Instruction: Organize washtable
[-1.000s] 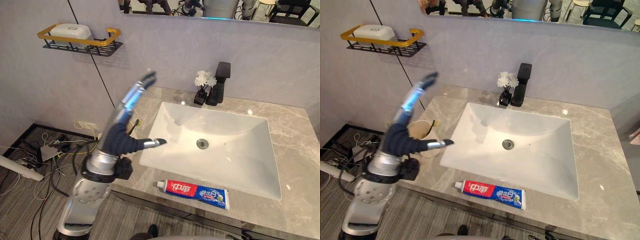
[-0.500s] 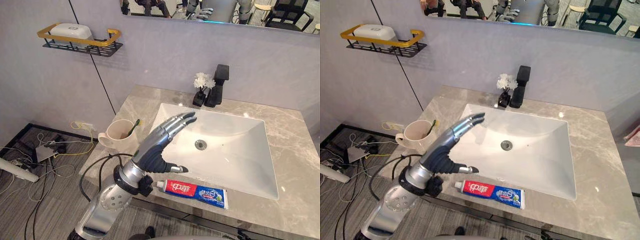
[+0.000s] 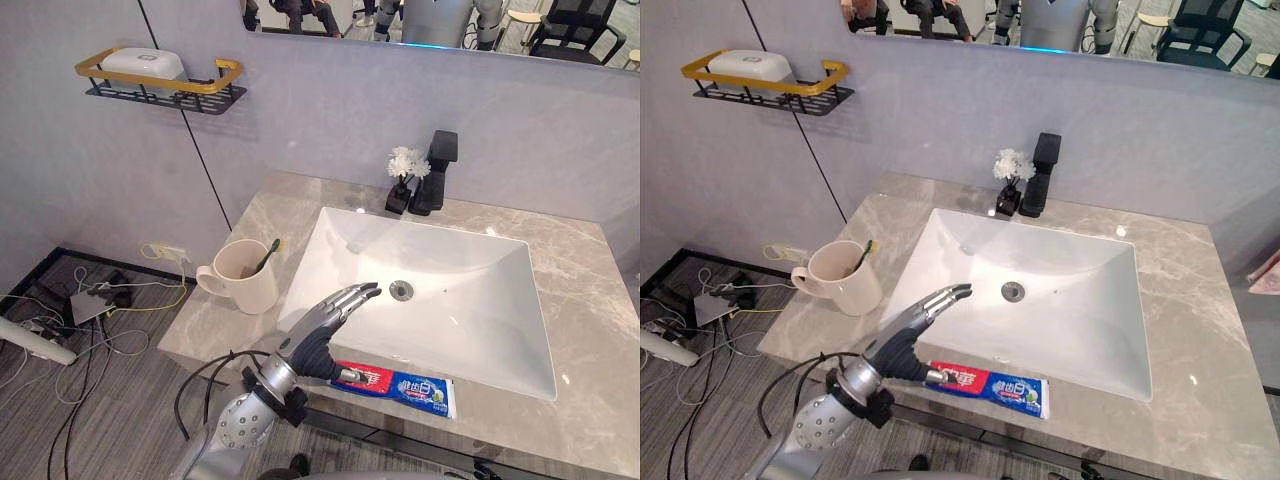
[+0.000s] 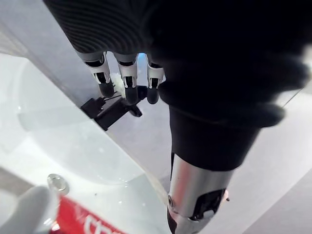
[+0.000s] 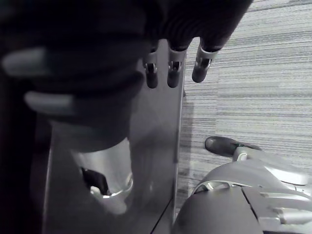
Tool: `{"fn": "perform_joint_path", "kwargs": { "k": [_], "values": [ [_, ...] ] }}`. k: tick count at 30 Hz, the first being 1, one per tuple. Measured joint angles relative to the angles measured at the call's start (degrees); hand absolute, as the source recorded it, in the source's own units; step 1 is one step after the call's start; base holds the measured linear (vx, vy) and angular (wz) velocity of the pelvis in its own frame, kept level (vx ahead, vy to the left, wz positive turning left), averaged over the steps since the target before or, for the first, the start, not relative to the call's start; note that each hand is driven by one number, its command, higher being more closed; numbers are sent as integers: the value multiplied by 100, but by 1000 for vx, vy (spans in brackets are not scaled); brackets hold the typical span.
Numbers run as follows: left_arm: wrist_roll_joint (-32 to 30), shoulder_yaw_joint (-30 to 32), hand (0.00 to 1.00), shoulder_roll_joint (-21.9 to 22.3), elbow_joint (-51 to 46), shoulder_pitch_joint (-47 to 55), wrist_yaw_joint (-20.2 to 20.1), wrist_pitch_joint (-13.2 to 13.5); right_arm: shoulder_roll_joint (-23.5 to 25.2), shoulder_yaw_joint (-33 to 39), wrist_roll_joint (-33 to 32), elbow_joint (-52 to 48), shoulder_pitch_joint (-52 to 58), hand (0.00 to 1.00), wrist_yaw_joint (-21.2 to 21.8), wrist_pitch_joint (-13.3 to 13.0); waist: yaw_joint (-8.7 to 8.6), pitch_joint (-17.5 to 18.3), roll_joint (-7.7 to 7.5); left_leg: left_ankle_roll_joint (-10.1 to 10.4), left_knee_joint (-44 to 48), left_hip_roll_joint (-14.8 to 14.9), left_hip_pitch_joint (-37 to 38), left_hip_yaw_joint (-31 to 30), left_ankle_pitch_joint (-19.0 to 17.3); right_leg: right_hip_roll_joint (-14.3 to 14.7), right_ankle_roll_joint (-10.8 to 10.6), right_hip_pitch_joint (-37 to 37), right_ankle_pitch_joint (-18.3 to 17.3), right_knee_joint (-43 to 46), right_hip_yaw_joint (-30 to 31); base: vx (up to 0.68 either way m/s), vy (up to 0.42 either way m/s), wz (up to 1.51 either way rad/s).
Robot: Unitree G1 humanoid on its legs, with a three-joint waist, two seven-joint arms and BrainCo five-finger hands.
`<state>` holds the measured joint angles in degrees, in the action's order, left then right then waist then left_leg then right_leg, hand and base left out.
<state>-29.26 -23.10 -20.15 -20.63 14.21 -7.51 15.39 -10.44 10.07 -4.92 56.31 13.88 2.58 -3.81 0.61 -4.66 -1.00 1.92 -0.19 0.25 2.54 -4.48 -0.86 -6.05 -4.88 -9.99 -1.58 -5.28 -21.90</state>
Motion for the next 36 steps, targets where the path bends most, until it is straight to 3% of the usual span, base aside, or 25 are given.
{"fn": "perform_joint_path", "kwargs": {
  "k": [11,18,36],
  "values": [
    [-67,-1,0,2,3,267,-8,2,-8,-3,53,0,-53,0,0,0,-60,-28,61,-17,-181,-26,93,-24,125,-15,-15,-33,43,-36,-19,-1,1,1],
    [-311,2,0,92,213,266,8,1,-12,-20,54,-37,-109,0,1,-1,-147,-62,185,-15,-189,-9,135,-17,124,-2,-15,-62,43,-42,-7,-5,1,0],
    [-773,119,0,326,494,264,264,-115,8,-62,101,-74,-120,0,-2,1,-166,-59,209,-15,-283,4,236,120,123,-2,-15,-53,43,-38,144,1,5,-3]
  ]
}}
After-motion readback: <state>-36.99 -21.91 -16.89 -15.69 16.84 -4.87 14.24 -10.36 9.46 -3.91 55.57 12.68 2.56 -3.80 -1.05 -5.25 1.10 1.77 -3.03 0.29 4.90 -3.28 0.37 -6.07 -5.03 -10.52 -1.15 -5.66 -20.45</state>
